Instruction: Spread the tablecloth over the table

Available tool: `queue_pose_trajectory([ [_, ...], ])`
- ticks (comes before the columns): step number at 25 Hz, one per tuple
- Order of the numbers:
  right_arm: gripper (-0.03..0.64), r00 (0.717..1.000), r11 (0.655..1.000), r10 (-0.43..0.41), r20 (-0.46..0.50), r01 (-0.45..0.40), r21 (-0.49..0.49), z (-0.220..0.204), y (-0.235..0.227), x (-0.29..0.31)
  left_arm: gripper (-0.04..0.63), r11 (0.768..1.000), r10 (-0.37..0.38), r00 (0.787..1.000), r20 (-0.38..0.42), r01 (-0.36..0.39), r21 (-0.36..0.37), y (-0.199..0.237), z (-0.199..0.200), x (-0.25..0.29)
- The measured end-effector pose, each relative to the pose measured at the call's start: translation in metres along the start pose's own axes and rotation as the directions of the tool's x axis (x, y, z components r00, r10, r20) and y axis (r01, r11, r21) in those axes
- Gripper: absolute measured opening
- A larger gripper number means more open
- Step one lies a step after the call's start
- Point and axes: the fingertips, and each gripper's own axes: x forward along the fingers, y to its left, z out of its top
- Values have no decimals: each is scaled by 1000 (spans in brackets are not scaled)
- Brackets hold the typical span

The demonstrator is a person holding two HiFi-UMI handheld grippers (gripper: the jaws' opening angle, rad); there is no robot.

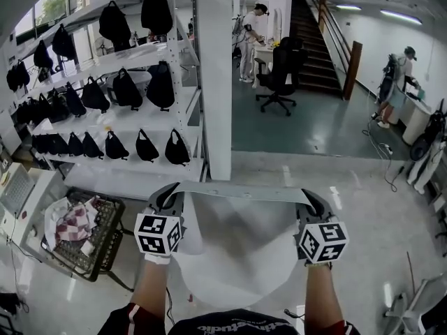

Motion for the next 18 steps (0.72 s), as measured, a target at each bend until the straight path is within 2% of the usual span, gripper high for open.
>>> queue_pose_trajectory([
  [10, 26, 999, 999, 21, 24, -21, -29, 22, -40, 48, 18, 999, 30, 999, 16, -31, 41, 1, 24, 54],
  [18, 26, 998, 996, 29, 60, -24, -85, 46, -71, 84, 18, 997, 49, 997, 61, -53, 52, 3, 48, 98],
])
